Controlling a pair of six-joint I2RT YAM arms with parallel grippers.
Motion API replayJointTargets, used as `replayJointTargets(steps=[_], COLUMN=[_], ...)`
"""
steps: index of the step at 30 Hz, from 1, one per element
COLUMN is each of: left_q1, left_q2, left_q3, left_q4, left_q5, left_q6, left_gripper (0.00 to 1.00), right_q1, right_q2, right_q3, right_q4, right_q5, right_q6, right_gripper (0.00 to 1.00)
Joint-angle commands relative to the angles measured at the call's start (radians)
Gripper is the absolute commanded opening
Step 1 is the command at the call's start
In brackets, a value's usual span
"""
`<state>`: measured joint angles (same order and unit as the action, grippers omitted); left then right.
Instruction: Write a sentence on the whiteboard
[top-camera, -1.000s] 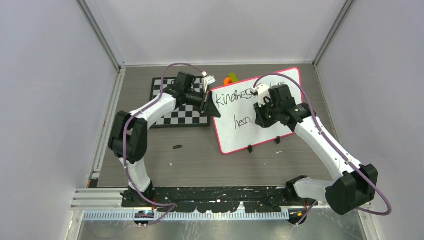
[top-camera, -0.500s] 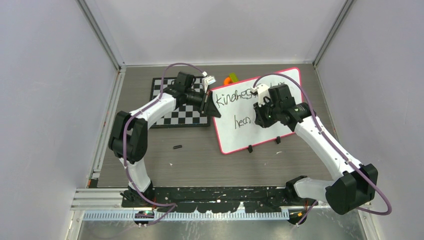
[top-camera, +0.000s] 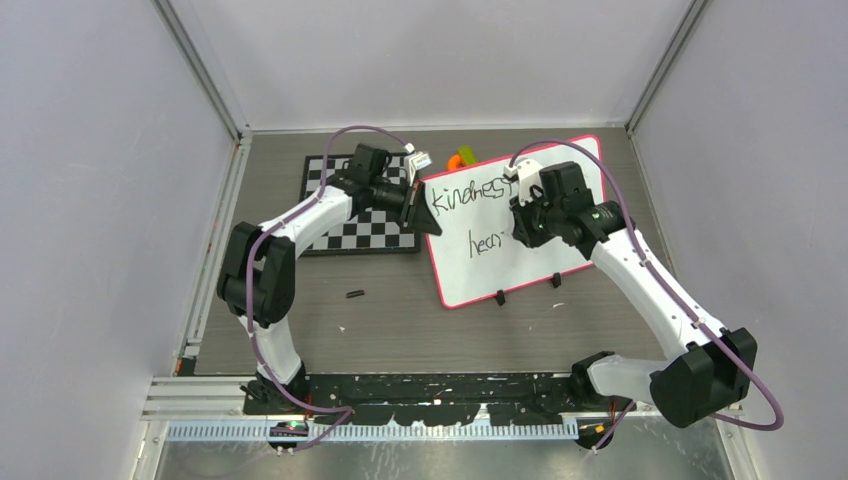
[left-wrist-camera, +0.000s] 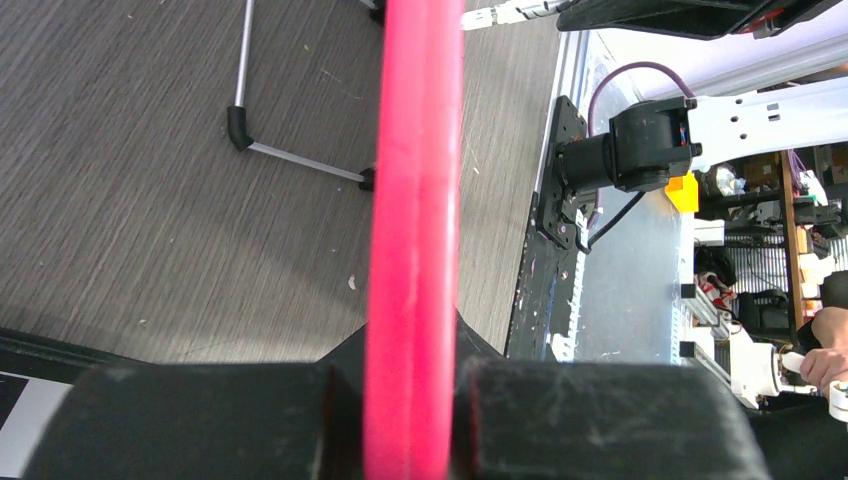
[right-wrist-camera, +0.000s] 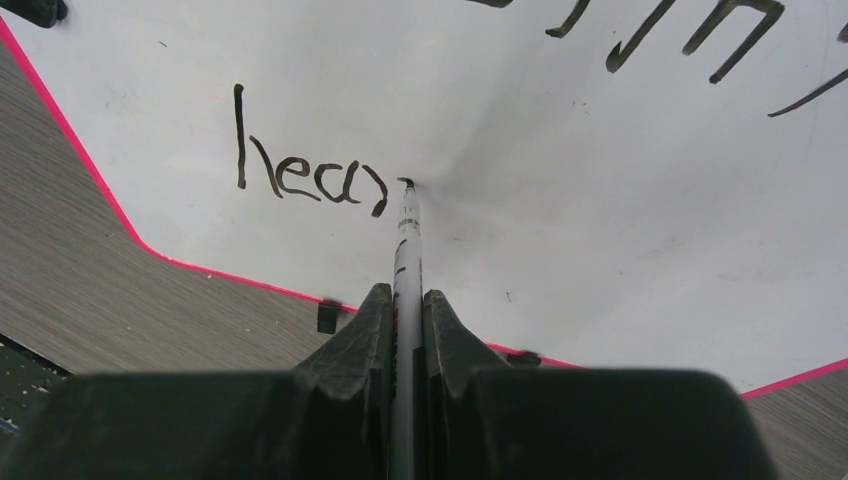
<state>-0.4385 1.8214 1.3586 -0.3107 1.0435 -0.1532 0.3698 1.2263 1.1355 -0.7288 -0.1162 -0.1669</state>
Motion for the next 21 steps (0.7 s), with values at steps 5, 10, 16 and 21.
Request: replayJointTargets(steps=[5,10,16,21], left_q1=[-0.023,-0.023,-0.023,-0.023], left_q2=[0.008,0.004,0.002,0.004], left_q3=[0.03,0.03,0.029,0.031], left_q4=[-0.01,-0.009,-0.011,-0.011], left_q5=[0.001,0.001,0.0,0.0], left_q6=[0.001,0.001,0.001,0.0], left_gripper=[0.0,0.0,0.0,0.0], right_q1=[-0.005,-0.004,0.0,0.0], right_q2=[-0.004,0.006,0.003,-0.007], right_q3=[0.03,0.004,-0.017,-0.023], right_q4=[0.005,0.015,0.018,0.003], right_q5=[-0.012,-0.046,-0.049,-0.044], right_q6=[-0.01,0.011,0.011,0.001], right_gripper=[0.0,0.0,0.0,0.0])
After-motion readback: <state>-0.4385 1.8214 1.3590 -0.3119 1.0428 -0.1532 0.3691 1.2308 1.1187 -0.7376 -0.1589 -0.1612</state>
